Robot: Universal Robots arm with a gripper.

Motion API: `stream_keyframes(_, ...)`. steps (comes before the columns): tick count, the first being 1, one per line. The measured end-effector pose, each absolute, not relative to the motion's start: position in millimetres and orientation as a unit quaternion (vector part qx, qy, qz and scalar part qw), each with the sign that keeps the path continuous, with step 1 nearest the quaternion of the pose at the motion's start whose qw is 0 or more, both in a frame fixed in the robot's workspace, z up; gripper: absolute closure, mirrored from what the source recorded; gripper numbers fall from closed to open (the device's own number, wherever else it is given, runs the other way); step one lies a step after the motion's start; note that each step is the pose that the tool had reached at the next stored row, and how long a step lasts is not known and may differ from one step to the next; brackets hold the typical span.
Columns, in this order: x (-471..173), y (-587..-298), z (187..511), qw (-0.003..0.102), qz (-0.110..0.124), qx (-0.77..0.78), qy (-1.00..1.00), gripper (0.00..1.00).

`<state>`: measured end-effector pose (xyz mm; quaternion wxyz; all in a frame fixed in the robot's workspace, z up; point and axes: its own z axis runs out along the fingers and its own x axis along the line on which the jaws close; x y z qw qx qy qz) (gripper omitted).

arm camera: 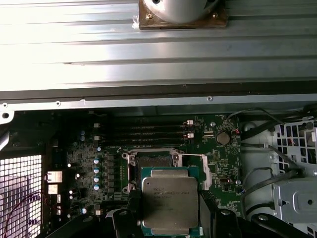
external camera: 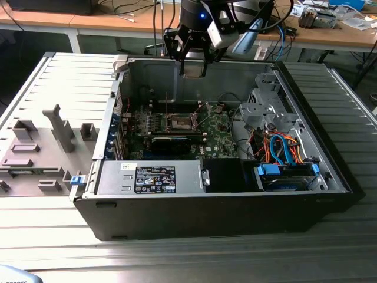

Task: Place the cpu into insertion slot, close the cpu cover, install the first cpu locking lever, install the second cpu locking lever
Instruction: 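Place the cpu into insertion slot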

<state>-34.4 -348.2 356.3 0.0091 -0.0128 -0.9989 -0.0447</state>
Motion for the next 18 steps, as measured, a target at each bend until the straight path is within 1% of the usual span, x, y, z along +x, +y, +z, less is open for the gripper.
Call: stream_keyframes(18, -35.0, -349.1, 351.8, 0.009, -0.045, -0.013, -0.999, 0.45)
